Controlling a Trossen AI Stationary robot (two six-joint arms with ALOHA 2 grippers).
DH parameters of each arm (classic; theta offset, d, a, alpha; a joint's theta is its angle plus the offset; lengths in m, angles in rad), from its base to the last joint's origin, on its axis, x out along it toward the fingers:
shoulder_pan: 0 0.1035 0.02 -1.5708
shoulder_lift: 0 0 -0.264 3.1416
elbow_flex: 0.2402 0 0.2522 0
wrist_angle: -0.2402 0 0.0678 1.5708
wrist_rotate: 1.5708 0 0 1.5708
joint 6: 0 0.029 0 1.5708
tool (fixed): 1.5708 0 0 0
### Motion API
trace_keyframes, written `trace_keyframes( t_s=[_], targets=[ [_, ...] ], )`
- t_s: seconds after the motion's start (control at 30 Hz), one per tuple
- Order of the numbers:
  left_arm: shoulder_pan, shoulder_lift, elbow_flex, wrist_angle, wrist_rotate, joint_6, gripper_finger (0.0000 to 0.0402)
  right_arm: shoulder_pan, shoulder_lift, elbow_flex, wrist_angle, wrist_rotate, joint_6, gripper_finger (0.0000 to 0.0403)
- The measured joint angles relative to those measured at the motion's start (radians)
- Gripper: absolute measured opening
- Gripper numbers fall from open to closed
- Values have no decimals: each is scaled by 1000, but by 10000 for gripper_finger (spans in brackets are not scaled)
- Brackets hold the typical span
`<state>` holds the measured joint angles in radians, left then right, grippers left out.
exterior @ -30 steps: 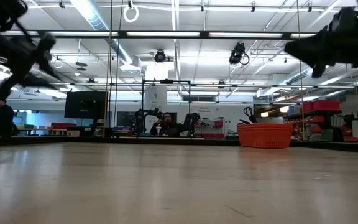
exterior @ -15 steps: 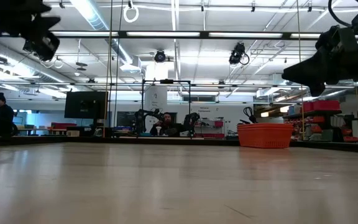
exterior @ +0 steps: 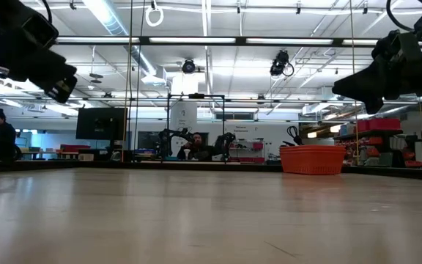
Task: Pick & Place USB Port
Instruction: Return to Home Position
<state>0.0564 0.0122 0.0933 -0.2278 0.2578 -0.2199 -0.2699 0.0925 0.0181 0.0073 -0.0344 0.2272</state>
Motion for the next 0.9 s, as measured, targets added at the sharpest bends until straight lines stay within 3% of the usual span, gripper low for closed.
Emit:
trace_keyframes(
  t_s=[0.3, 0.9],
  targets=[
    [-95, 20, -4, 45, 13, 255, 103, 0, 0, 0, 1, -1, 0, 91],
    [-117, 20, -3, 50, -3, 310, 103, 0, 0, 0, 1, 0, 0, 91]
  ],
)
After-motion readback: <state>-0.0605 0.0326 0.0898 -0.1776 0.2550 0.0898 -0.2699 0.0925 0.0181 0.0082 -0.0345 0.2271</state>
